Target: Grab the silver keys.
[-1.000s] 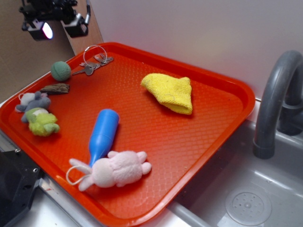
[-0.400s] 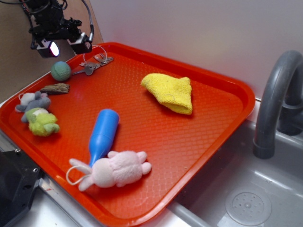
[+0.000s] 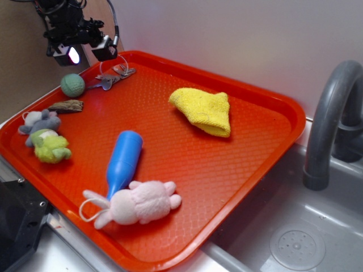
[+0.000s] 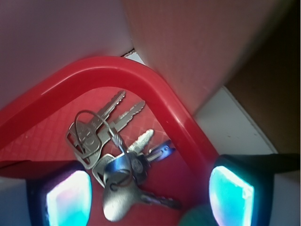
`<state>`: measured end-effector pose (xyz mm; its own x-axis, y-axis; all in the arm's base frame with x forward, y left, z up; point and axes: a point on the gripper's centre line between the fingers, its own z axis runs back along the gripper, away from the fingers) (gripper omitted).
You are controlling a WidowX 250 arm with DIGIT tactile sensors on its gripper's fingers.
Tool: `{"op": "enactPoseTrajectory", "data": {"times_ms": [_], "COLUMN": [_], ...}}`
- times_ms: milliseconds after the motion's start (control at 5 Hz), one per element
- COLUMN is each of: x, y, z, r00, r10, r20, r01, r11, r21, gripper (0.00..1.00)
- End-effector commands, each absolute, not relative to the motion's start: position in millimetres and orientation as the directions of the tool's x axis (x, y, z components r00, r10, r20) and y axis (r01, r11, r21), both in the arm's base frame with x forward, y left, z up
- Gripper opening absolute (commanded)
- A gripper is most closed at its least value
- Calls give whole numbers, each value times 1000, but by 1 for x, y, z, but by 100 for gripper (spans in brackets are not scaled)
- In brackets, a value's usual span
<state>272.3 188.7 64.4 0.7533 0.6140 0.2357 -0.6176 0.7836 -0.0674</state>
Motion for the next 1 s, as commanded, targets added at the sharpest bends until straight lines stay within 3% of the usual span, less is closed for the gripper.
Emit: {"op": "enactPoseTrajectory", "data": {"times_ms": [0, 800], "x": [287, 301], "y": [180, 163], "z": [80, 61], "r00": [794, 851], "r10": [535, 440], "r20": [288, 287], "r01": [-527, -439], "r11": [843, 896], "r21": [-110, -72], "gripper": [100, 100]}}
